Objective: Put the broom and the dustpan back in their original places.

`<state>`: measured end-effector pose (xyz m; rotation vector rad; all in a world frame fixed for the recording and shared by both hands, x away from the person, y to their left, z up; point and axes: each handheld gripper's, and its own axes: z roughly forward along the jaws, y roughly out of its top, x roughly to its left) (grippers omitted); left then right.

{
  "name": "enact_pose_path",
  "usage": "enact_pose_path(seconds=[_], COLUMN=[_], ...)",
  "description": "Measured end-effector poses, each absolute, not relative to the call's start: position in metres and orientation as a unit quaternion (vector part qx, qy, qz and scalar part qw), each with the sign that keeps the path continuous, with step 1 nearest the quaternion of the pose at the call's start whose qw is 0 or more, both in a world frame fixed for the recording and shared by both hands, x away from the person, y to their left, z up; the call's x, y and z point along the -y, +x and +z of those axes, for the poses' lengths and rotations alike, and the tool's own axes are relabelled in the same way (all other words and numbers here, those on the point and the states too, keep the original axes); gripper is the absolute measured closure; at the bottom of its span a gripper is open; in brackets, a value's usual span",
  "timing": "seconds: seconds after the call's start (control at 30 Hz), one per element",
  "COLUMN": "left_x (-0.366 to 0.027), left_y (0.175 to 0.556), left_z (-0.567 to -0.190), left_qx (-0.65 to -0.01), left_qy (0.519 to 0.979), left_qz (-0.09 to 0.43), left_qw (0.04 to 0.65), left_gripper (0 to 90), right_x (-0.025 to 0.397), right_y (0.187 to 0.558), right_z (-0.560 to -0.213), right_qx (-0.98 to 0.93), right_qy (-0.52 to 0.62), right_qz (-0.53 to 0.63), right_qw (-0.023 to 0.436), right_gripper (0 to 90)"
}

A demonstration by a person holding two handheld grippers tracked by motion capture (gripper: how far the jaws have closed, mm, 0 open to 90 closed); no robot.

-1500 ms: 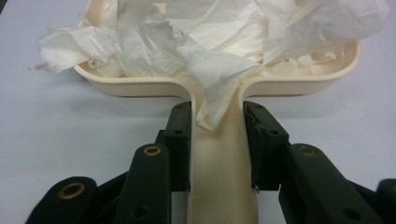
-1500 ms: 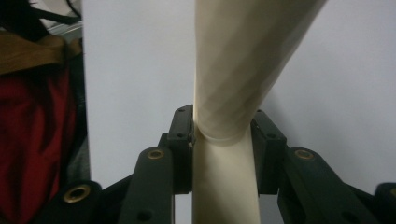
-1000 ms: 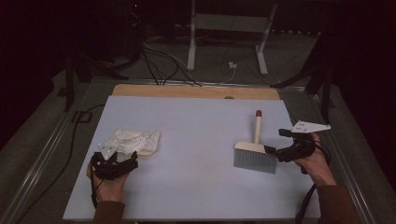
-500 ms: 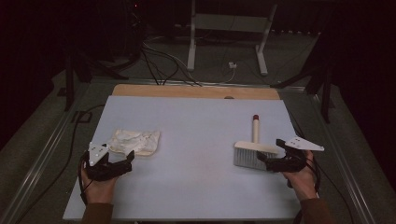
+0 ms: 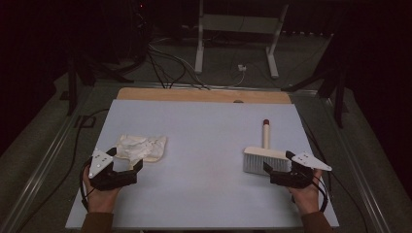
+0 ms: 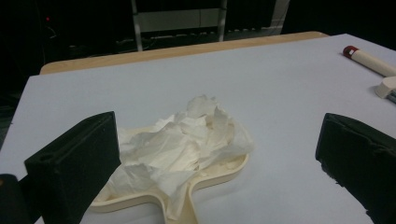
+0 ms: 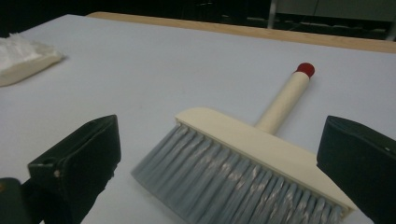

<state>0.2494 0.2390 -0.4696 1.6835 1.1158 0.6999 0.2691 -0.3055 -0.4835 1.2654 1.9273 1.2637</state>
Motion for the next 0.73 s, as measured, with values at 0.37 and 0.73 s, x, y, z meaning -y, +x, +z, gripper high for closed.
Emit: enact_pose_path(seconds=[0.37, 0.73], left_x=[-0.236, -0.237], left_y=[0.245, 0.238], left_z=[-0.472, -0.469], left_qx=[-0.448, -0.451], left_qy=[0.697, 0.687], left_qz=[0.272, 0.284], left_qw=[0.489, 0.494], left_gripper=[0.7, 0.6], right_x=[0.301, 0.301], right_y=[0.262, 0.258], right_z=[-0.491, -0.491], right_qx=[-0.699, -0.699], right_qy=[0.474, 0.471], right_qz=[0.466, 0.465], right_qw=[0.265, 0.272], right_gripper=[0.0, 0.0])
